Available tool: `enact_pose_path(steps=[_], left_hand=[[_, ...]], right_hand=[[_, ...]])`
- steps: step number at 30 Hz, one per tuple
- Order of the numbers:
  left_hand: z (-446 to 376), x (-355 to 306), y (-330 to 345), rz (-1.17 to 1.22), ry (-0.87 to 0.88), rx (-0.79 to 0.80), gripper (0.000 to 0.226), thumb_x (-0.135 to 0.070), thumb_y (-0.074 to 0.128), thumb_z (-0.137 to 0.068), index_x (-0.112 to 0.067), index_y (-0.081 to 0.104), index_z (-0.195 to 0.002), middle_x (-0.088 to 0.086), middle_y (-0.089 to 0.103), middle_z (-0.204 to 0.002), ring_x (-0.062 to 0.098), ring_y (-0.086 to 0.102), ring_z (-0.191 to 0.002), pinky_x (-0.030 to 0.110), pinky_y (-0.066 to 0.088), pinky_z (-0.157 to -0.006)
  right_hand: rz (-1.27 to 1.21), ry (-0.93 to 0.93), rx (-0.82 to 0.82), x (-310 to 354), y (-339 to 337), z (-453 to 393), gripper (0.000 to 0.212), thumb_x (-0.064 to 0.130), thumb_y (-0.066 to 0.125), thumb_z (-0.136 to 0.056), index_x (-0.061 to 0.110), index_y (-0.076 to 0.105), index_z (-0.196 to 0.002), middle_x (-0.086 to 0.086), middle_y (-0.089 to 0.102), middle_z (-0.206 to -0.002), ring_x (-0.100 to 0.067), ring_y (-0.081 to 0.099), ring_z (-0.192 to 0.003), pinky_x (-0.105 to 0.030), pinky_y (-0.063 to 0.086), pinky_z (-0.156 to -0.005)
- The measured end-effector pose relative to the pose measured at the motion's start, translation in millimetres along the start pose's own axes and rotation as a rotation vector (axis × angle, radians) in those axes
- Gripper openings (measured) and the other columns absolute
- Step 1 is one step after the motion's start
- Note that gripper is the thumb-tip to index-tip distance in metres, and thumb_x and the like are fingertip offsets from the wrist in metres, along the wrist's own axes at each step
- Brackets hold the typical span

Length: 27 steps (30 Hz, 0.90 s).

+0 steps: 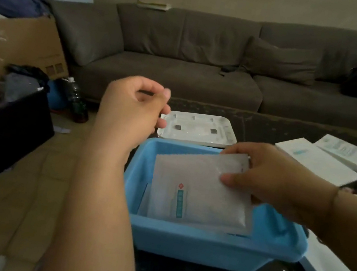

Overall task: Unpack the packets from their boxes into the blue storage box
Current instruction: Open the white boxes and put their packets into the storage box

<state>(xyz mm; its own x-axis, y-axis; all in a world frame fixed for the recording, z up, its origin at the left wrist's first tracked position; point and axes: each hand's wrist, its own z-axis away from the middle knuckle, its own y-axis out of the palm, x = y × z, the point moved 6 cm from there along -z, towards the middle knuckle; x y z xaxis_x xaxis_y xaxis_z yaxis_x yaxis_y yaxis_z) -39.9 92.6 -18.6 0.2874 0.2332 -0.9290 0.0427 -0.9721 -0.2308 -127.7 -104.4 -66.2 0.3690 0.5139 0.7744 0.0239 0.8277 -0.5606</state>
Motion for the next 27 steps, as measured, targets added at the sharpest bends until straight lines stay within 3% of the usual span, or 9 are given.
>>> enact_pose_path(steps=[4,12,16,19,22,25,27], left_hand=[[0,7,3,-0.12,-0.001,0.076,0.011,-0.035,0.061,-0.096,-0.03,0.065,-0.105,-0.011,0.073,-0.082,0.0,0.07,-0.065,0.024,0.057,-0.067],[-3,8,0,-0.122,-0.006,0.052,0.015,-0.038,0.061,-0.096,-0.03,0.065,-0.108,-0.011,0.072,-0.081,-0.001,0.07,-0.064,0.025,0.058,-0.068],[-3,8,1,-0.114,-0.009,0.06,0.015,-0.038,0.061,-0.095,-0.029,0.065,-0.107,-0.011,0.072,-0.08,-0.001,0.07,-0.065,0.026,0.059,-0.069],[-2,8,1,-0.112,-0.011,0.059,0.014,-0.038,0.061,-0.096,-0.029,0.064,-0.106,-0.01,0.072,-0.08,0.0,0.07,-0.064,0.026,0.058,-0.07],[-2,8,1,-0.113,-0.008,0.057,0.013,-0.038,0.061,-0.096,-0.03,0.064,-0.106,-0.01,0.072,-0.079,-0.001,0.069,-0.064,0.025,0.058,-0.069],[-2,9,1,-0.119,0.0,0.06,0.011,-0.038,0.06,-0.096,-0.031,0.063,-0.104,-0.011,0.071,-0.079,-0.003,0.069,-0.063,0.025,0.057,-0.067],[-3,9,0,-0.116,0.002,0.058,0.011,-0.037,0.061,-0.096,-0.03,0.063,-0.103,-0.01,0.072,-0.078,-0.002,0.069,-0.063,0.024,0.057,-0.066]], right_hand=[[-0.025,0.114,0.079,-15,25,-13,0.026,0.008,0.07,-0.086,0.026,0.064,-0.104,-0.008,0.068,-0.105,-0.026,0.069,-0.09,-0.045,0.062,-0.071],[-0.04,0.198,0.138,-24,45,-26,0.025,0.0,0.069,-0.086,0.019,0.065,-0.101,-0.012,0.067,-0.102,-0.028,0.068,-0.086,-0.044,0.061,-0.072],[0.067,0.179,0.165,-24,50,-26,0.029,0.008,0.077,-0.08,0.015,0.067,-0.106,-0.011,0.068,-0.1,-0.025,0.068,-0.085,-0.039,0.062,-0.07],[0.392,0.072,0.204,-17,51,-22,0.047,0.032,0.084,-0.073,0.023,0.062,-0.113,0.0,0.064,-0.107,-0.017,0.065,-0.091,-0.033,0.061,-0.073],[0.735,-0.072,0.211,-9,51,-20,0.069,0.056,0.079,-0.069,0.031,0.05,-0.126,0.005,0.057,-0.123,-0.018,0.061,-0.105,-0.035,0.056,-0.089],[0.983,-0.177,0.229,-6,51,-19,0.077,0.067,0.07,-0.071,0.032,0.044,-0.135,0.002,0.053,-0.13,-0.02,0.057,-0.114,-0.039,0.05,-0.098],[1.095,-0.265,0.266,-7,55,-20,0.078,0.063,0.067,-0.077,0.034,0.036,-0.142,0.001,0.047,-0.137,-0.022,0.049,-0.124,-0.039,0.042,-0.105]])
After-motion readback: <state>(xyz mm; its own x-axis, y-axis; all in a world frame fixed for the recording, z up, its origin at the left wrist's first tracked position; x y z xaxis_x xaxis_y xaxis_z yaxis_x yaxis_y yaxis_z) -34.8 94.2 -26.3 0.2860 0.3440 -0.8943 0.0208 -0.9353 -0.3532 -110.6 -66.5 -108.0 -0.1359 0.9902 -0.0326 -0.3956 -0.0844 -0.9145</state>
